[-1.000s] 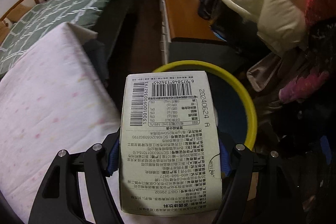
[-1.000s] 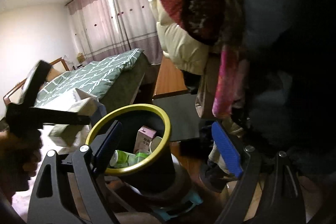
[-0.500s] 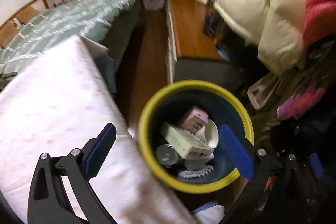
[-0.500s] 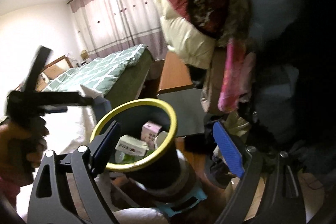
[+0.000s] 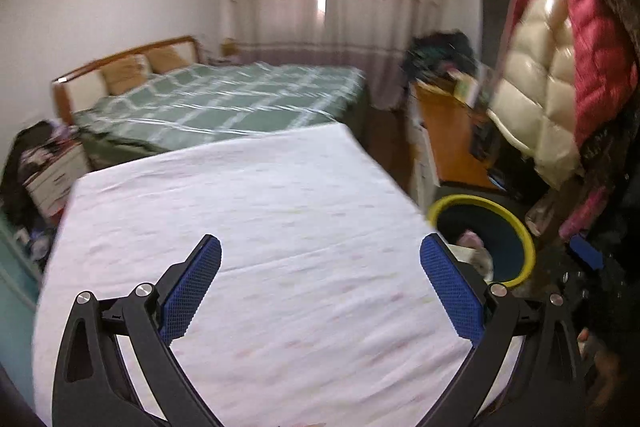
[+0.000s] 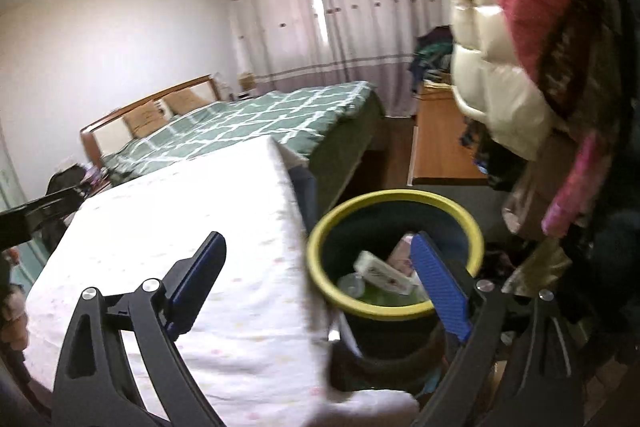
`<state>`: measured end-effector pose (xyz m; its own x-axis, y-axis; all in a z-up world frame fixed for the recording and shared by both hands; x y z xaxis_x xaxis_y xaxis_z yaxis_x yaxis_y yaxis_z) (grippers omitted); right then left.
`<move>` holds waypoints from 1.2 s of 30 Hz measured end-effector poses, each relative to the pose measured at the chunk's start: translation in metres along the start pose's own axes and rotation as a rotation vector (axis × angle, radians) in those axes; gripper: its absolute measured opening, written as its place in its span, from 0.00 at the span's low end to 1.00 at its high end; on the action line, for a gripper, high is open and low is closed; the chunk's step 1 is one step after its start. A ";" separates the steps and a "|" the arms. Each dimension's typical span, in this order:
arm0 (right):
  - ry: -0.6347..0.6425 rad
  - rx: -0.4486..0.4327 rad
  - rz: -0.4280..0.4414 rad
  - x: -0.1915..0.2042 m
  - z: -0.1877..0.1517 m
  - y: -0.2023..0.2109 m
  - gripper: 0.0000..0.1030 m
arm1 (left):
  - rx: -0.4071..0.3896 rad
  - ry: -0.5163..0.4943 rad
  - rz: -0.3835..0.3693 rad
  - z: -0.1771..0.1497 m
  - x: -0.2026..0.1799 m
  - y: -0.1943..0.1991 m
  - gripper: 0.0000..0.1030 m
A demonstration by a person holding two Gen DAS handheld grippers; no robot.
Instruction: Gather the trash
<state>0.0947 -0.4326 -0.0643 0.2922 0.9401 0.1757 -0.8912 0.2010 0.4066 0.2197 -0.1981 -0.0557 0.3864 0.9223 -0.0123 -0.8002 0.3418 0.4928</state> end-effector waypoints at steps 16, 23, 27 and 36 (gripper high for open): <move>0.192 -0.003 0.069 0.066 0.008 0.062 0.90 | -0.220 0.148 0.187 -0.058 0.109 0.180 0.95; 0.171 -0.007 0.107 0.067 0.003 0.089 0.91 | -0.208 0.165 0.239 -0.073 0.117 0.205 0.95; 0.168 -0.027 0.107 0.067 0.004 0.100 0.91 | -0.190 0.182 0.226 -0.075 0.113 0.208 0.95; 0.181 -0.052 0.108 0.071 0.005 0.111 0.92 | -0.172 0.196 0.239 -0.079 0.109 0.206 0.95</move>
<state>0.0187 -0.3446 -0.0022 0.1307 0.9902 0.0500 -0.9320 0.1055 0.3467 0.0606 -0.0129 -0.0240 0.0971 0.9912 -0.0894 -0.9294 0.1225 0.3482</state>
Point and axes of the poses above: each gripper's, at about its wrist camera, not at the fingertips, and y roughly against the way its jaws point, x to its left, z to its top, the point moved 3 cm from there along -y, roughly the way its jaws point, and after that the axes turned 3 degrees about -x, right-handed, at the moved point
